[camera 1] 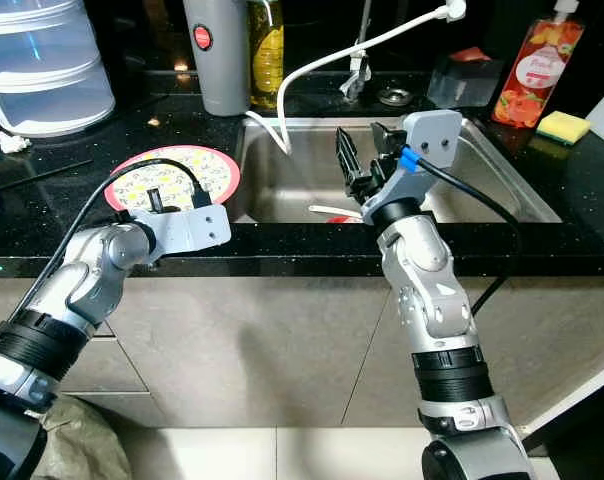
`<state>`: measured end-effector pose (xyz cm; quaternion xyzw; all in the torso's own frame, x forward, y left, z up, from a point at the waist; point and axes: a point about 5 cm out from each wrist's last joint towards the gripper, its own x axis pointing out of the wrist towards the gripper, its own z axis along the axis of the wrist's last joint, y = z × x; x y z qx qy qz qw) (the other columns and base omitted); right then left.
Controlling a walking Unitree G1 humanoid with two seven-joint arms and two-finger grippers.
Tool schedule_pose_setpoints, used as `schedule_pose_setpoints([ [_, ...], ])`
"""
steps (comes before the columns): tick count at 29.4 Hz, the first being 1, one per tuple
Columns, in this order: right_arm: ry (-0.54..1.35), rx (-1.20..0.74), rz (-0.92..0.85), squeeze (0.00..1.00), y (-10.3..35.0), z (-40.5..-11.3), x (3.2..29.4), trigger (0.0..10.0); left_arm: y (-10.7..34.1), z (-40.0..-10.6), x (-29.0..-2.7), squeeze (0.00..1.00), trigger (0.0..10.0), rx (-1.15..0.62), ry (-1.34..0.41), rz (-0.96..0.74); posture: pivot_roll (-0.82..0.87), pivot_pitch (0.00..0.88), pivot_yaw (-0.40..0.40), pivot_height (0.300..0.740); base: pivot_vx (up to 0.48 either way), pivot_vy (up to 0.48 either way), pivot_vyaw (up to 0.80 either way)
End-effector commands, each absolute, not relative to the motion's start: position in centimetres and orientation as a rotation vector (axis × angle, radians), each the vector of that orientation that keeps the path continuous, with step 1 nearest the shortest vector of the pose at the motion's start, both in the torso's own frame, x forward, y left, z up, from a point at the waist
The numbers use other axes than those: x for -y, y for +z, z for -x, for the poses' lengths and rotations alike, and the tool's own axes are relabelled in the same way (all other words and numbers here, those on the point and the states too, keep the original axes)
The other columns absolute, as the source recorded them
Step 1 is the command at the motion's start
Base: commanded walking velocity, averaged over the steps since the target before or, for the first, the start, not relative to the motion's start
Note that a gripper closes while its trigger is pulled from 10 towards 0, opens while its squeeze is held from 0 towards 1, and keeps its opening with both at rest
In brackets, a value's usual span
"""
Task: Kitchen organization
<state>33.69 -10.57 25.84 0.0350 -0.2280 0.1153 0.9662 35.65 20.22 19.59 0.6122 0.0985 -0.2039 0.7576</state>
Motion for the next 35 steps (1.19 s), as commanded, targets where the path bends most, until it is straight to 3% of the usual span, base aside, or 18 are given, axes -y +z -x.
schedule_pose_setpoints([
  [1,0.22,0.481,-0.071,0.0,26.1,-33.5,10.8,10.0,17.8,-35.6,-19.5,0.0,0.0,-0.256,-0.5,-1.341,0.11,0.0,0.018,0.74,0.0,0.0,0.0],
  [10,0.209,0.483,-0.066,0.0,26.0,-33.6,11.2,10.0,18.0,-35.3,-19.1,0.0,0.0,-0.187,-0.52,-1.366,0.11,0.0,0.004,0.74,0.0,0.0,0.0],
  [15,0.225,0.487,-0.059,0.0,26.2,-33.8,11.0,10.0,19.6,-35.8,-18.6,0.0,0.0,-0.072,-0.44,-1.406,0.11,0.0,0.007,0.74,0.0,0.0,0.0],
  [17,0.209,0.494,-0.067,0.0,26.4,-33.9,11.3,10.0,20.8,-36.2,-18.1,0.0,9.2,0.02,-0.42,-1.425,0.11,0.0,0.003,0.74,0.0,0.0,0.0],
  [18,0.201,0.496,-0.076,0.0,26.4,-34.0,11.5,10.0,21.7,-36.3,-17.7,0.0,10.0,0.07,-0.44,-1.438,0.12,0.0,-0.003,0.74,0.0,0.0,0.0],
  [27,0.16,0.511,-0.128,0.0,27.4,-34.5,12.9,10.0,27.3,-37.0,-16.2,0.0,10.0,0.316,-0.325,-1.444,0.11,0.0,0.0,0.74,0.0,0.0,0.0],
  [35,0.108,0.51,-0.152,0.0,27.4,-34.8,14.4,10.0,28.7,-36.8,-14.7,0.0,10.0,0.519,-0.227,-1.358,0.11,0.0,0.006,0.74,0.0,0.0,0.0],
])
